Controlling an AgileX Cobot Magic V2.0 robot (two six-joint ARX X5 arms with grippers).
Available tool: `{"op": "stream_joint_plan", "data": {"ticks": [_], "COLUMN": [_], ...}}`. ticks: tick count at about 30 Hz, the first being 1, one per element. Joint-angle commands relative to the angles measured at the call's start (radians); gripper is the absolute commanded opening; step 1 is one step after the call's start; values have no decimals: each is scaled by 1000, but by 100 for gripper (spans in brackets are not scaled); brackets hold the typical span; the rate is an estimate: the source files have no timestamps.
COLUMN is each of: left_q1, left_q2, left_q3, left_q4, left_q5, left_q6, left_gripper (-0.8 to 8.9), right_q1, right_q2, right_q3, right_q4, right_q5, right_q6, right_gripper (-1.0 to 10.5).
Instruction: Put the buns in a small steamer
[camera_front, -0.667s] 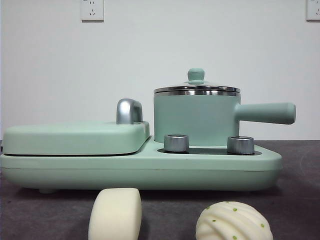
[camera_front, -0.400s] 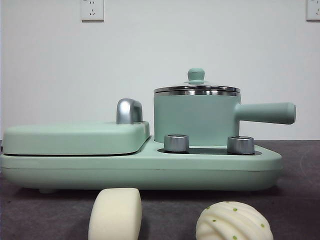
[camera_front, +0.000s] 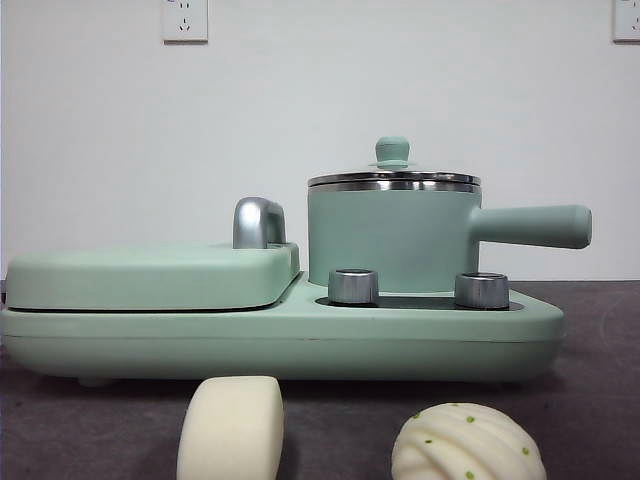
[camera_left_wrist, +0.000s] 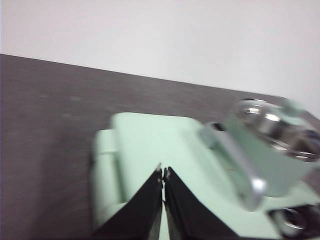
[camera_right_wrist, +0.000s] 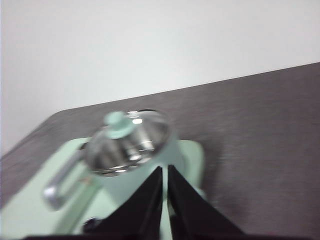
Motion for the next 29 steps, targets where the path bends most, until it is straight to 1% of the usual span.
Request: {"op": "stream_joint_plan", "data": {"ticks": [1, 5, 7, 9, 13, 14, 18, 24, 25, 26, 29], "left_q1": [-18, -42, -52, -62, -82, -87, -108, -114, -114, -114, -114], "left_q2": [96, 236, 307, 371, 465, 483, 541, 558, 560, 560, 563], "left_q3": [102, 247, 320, 391, 503, 526, 611, 624, 624, 624, 624], "left_q4": [-27, -103, -135, -165, -211, -222, -272, -240, -240, -240, -238], "left_q5": [77, 179, 233, 280, 346, 354, 372, 371, 371, 371, 371], "left_q6": [-7, 18, 35, 46, 49, 50, 68, 68, 68, 68, 68], "left_gripper": [9, 8, 8, 8, 8, 8, 8, 21, 50, 88, 283], "right_q1": [0, 0, 1, 1, 0, 1, 0, 0, 0, 0, 0], "right_q2": [67, 173, 225, 276, 351, 364, 388, 391, 391, 391, 391], "right_q3": [95, 220, 280, 336, 418, 431, 451, 451, 451, 451, 451], "right_q4": [-46, -127, -178, -239, -339, -354, -366, -368, -368, -368, -370], "right_q5": [-66, -169, -228, -266, -292, -292, -293, -288, -288, -288, -288], "right_q6": [-21, -89, -138, -190, -273, -284, -307, -322, -322, -322, -322], "right_gripper": [14, 14, 14, 14, 14, 15, 14, 16, 31, 86, 330]}}
